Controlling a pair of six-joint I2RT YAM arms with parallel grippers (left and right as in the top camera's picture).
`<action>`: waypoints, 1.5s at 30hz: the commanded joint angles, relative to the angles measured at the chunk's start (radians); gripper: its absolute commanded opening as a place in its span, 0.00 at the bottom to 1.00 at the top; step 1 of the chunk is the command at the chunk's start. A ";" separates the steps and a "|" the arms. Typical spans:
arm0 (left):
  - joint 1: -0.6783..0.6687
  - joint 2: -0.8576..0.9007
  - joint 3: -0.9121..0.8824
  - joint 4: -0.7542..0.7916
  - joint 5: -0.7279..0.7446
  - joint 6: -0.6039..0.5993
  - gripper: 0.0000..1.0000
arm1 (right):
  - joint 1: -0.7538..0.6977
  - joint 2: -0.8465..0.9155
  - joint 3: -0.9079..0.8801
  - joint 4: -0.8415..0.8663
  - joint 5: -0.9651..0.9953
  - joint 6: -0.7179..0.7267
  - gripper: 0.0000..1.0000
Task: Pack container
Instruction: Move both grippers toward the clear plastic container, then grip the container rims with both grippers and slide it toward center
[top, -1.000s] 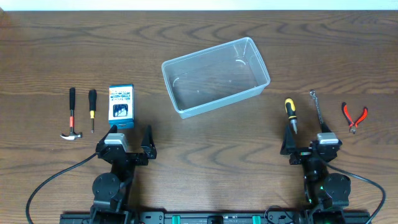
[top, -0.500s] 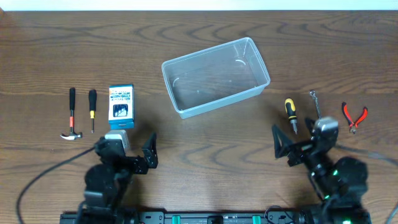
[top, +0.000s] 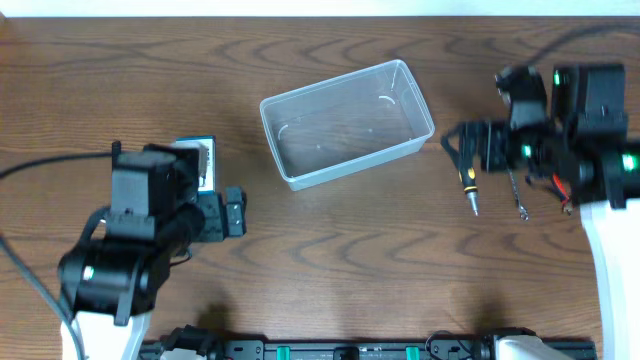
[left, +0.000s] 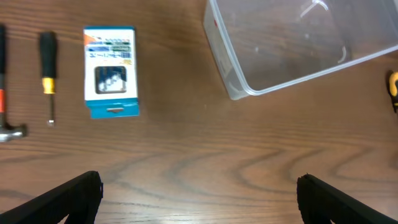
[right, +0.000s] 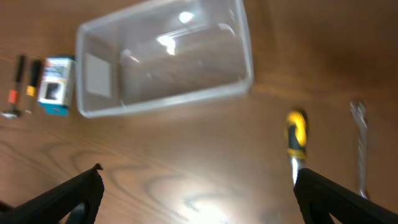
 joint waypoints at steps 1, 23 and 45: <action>-0.003 0.040 0.024 -0.004 0.036 0.015 0.98 | 0.015 0.072 0.100 0.002 -0.057 -0.068 0.99; -0.349 0.397 0.024 0.072 0.011 -0.021 0.06 | 0.220 0.585 0.255 0.144 0.240 -0.122 0.01; -0.388 0.735 0.024 0.275 0.007 -0.016 0.06 | 0.197 0.634 0.218 0.035 0.294 -0.122 0.01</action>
